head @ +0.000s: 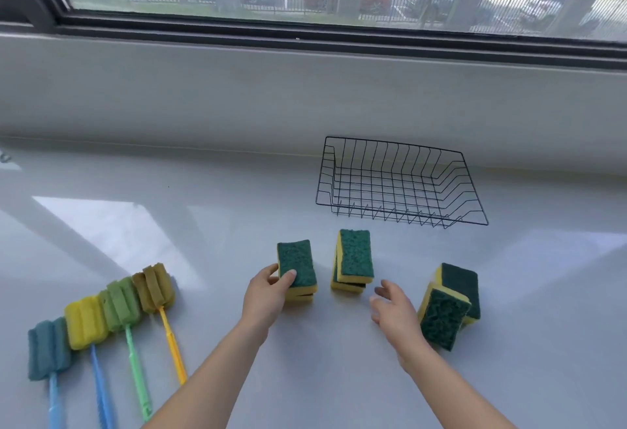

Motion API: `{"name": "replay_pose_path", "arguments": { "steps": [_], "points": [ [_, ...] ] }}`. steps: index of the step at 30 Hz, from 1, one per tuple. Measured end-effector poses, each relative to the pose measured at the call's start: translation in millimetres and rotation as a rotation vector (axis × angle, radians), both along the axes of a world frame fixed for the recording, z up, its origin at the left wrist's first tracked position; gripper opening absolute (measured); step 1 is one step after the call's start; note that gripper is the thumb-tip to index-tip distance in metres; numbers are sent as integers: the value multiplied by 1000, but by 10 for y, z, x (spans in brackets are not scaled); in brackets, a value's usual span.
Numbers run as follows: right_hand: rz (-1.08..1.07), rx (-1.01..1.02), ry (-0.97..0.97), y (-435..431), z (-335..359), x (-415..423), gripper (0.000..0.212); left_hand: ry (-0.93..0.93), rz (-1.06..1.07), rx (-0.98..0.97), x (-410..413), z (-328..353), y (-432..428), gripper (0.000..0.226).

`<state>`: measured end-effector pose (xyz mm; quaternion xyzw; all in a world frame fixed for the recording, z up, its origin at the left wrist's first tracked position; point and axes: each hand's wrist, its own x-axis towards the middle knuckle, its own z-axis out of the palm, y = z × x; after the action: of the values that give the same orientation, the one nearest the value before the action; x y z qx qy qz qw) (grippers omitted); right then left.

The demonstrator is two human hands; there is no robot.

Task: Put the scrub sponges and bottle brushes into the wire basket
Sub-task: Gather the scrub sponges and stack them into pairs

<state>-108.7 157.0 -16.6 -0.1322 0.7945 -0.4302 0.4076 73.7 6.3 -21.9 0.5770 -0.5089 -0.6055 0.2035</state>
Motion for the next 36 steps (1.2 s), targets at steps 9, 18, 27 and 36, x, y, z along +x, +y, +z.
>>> {"name": "replay_pose_path", "arguments": {
  "steps": [9,18,27,36],
  "points": [
    [186,30,14,-160,14,-113,72,-52,-73,-56,-294,80,-169,44],
    [326,15,33,-296,110,-264,94,-109,-188,-84,-413,98,-186,46],
    [413,-27,114,-359,127,-281,88,-98,-137,-124,-449,67,-100,42],
    [435,-12,150,-375,113,-310,83,-89,-119,-137,-458,45,-70,39]
  ]
}}
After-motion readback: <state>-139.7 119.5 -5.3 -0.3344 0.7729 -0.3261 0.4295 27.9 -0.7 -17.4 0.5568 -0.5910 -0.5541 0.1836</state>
